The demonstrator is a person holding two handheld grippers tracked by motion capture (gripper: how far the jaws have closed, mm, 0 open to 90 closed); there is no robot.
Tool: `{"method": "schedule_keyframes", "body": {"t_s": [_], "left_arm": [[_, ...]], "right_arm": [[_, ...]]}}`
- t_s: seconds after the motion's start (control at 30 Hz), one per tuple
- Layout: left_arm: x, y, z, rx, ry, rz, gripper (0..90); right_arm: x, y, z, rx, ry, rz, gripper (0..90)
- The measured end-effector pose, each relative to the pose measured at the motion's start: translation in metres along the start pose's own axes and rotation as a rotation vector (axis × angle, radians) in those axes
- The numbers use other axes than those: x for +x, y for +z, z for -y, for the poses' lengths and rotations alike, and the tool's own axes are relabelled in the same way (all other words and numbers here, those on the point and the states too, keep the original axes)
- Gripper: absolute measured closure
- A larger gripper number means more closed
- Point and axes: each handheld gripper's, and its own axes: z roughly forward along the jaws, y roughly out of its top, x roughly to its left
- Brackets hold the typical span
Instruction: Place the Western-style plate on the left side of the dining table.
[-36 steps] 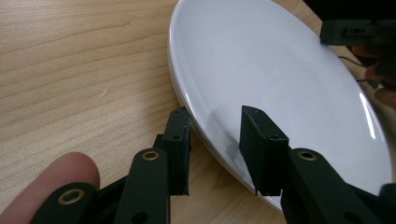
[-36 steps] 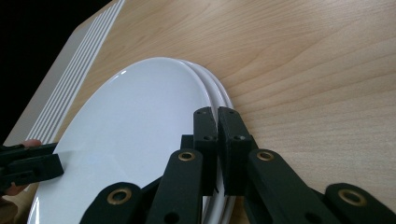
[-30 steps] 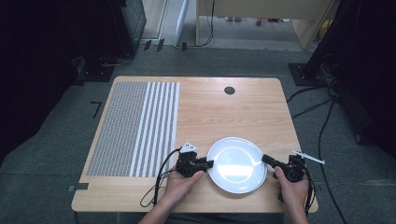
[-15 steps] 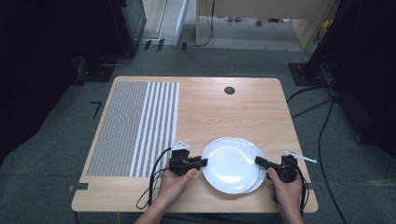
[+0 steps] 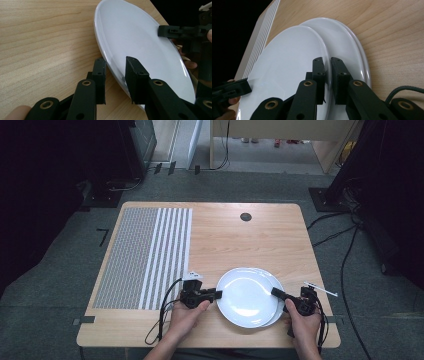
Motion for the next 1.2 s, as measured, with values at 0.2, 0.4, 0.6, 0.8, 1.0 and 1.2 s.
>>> {"method": "schedule_keyframes", "body": {"t_s": [0.2, 0.4, 0.6, 0.8, 1.0, 1.2], "left_arm": [[0.003, -0.001, 0.001, 0.015, -0.012, 0.026, 71.5], [0.004, -0.003, 0.001, 0.018, -0.017, 0.031, 71.6], [0.006, -0.007, -0.001, -0.005, -0.038, 0.065, 71.9], [0.008, -0.013, -0.004, -0.017, -0.059, 0.084, 72.0], [0.011, -0.021, -0.011, -0.026, -0.063, 0.090, 72.2], [0.018, -0.038, -0.024, -0.052, -0.066, 0.096, 72.4]], "right_arm": [[-0.005, -0.004, 0.002, -0.020, 0.080, -0.062, 86.6], [-0.004, -0.007, 0.003, -0.057, 0.141, -0.116, 88.1], [-0.003, -0.006, 0.002, -0.064, 0.162, -0.120, 88.3], [0.005, -0.005, -0.005, -0.072, 0.150, -0.143, 88.4], [0.017, -0.003, -0.013, -0.078, 0.116, -0.148, 88.5], [0.033, 0.006, -0.023, -0.081, 0.111, -0.173, 88.6]]}}
